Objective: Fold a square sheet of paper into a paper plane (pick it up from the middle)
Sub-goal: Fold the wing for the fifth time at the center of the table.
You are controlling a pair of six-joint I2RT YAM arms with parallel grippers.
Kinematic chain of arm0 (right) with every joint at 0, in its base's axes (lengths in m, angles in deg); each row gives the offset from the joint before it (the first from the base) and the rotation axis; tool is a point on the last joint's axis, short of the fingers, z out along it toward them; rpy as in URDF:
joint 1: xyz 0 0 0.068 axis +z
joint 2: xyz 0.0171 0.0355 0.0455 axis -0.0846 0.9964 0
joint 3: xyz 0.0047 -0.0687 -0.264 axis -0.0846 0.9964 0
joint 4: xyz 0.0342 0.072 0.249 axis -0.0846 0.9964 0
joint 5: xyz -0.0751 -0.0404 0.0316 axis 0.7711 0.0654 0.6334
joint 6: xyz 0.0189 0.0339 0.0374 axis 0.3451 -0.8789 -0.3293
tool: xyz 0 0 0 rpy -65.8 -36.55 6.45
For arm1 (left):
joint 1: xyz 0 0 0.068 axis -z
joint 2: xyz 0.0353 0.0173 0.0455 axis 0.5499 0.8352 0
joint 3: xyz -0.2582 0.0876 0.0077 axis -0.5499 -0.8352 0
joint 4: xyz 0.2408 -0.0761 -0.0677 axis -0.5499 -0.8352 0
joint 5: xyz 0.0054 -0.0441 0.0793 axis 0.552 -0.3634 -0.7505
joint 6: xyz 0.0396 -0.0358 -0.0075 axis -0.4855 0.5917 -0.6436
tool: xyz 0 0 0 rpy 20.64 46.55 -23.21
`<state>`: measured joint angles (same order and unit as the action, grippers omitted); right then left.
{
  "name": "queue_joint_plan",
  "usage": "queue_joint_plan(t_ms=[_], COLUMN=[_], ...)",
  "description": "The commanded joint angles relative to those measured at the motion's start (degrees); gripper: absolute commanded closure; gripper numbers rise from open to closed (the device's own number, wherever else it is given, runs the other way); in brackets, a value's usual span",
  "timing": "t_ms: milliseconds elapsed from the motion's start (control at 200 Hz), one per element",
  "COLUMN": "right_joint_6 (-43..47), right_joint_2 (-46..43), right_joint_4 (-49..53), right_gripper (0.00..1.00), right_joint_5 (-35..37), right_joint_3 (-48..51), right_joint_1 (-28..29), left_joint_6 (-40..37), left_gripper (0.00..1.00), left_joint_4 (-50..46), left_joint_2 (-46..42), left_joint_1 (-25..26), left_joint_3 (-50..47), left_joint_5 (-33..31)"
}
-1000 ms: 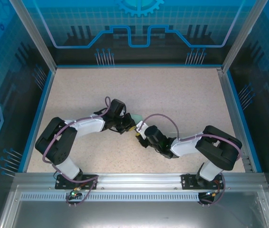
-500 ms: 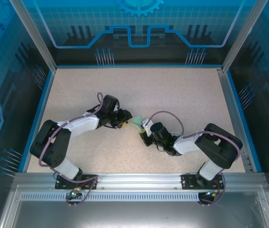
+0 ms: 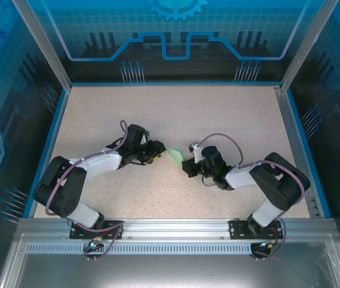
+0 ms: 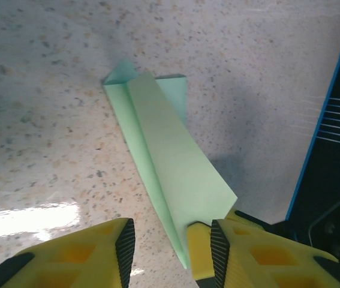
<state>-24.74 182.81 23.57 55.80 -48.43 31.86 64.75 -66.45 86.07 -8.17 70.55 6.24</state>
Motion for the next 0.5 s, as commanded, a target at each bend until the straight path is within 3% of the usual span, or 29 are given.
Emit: queue_joint_plan(t_ms=[0,220,495], right_joint_6=[-4.4,-6.63,-9.59], right_joint_2=[1.4,3.73,5.36], right_joint_4=[-1.13,-0.11,-0.63], right_gripper=[0.9,0.9,0.9], right_joint_5=[-6.62,-11.48,-13.23], right_joint_3=[-0.22,-2.03,-2.39], right_joint_1=[-1.68,-3.4,-5.89], left_joint_6=[-2.49,-4.11,-4.56], left_gripper=[0.6,0.66,0.66], left_joint_4=[5.71,10.17,13.71], left_joint_2=[1.58,4.17,5.94], left_joint_1=[1.05,2.62,3.44], left_joint_3=[-0.8,-0.77,-2.23], left_joint_5=[2.9,4.32,4.88])
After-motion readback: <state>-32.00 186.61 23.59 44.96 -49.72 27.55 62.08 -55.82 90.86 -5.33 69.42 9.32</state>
